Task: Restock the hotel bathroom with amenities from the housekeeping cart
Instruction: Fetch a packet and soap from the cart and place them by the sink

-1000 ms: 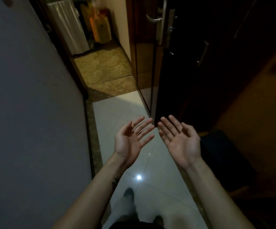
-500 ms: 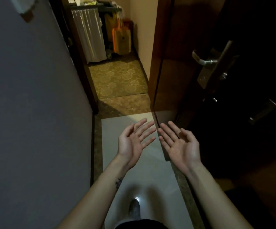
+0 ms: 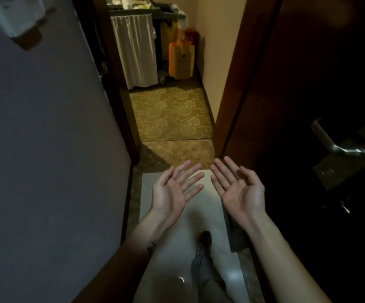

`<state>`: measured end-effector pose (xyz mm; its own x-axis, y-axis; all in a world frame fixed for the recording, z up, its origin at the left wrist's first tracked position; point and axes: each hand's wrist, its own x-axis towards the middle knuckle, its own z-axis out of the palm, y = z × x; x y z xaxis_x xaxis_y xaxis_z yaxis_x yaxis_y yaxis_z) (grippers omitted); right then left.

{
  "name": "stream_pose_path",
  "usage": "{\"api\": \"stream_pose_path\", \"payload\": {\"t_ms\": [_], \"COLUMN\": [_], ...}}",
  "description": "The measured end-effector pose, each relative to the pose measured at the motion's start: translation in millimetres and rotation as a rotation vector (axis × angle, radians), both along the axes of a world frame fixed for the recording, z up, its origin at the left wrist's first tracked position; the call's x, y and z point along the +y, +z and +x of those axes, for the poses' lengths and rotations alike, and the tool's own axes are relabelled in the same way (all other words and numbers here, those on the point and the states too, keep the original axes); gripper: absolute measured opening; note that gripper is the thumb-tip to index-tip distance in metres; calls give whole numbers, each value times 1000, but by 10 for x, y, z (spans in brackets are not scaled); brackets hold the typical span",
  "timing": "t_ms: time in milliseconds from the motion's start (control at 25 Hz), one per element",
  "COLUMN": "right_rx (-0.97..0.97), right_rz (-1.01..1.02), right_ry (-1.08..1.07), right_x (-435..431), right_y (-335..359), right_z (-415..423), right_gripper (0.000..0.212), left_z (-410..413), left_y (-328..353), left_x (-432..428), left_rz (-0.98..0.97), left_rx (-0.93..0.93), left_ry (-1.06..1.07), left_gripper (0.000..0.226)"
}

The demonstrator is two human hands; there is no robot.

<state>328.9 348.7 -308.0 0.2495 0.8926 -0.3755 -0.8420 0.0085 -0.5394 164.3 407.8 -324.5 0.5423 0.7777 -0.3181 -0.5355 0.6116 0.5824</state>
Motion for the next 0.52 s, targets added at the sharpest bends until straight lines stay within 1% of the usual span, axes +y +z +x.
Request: {"api": "stream_pose_path", "payload": {"t_ms": [200, 360, 520], "right_rx": [41, 3, 49], "right_rz": [-15, 29, 41], "right_ry": [136, 267, 262], "right_x": [1472, 2552, 3386], "right_y": [-159, -50, 49], "right_z": [406, 694, 985], "right_gripper": [46, 45, 43], "left_z": [393, 689, 966], "left_y": [-81, 49, 154], "left_x": [1248, 2140, 2952], "left_rz": [-22, 14, 17], "left_rx": [35, 28, 38], "left_ry": [114, 212, 256], "left_gripper": [52, 52, 52]}}
